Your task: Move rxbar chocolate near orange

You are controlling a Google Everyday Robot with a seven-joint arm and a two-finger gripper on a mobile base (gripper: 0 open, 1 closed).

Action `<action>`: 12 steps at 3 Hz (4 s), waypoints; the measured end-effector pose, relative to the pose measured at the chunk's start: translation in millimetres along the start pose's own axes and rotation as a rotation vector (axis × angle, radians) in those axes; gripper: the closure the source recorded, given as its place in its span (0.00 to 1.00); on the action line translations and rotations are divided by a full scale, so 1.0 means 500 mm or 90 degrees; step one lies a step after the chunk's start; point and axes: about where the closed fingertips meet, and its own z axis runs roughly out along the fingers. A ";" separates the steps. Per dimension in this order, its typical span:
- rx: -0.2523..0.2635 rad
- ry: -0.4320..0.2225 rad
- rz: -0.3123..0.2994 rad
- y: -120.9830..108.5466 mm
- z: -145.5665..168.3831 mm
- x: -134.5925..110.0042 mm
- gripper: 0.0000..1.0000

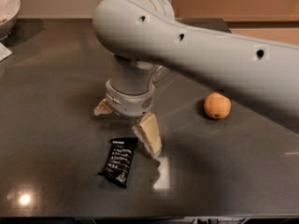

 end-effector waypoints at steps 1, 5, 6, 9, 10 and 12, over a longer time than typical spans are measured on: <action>-0.015 -0.008 -0.010 0.010 0.019 -0.022 0.00; -0.051 -0.017 -0.024 0.039 0.022 -0.075 0.88; -0.051 -0.014 -0.018 0.046 0.014 -0.075 1.00; -0.034 0.047 0.070 0.109 -0.100 0.031 1.00; -0.031 0.068 0.105 0.141 -0.125 0.089 1.00; -0.009 0.106 0.110 0.140 -0.166 0.175 1.00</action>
Offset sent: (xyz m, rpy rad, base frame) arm -0.0372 0.0105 -0.0147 -0.0439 0.0734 0.0563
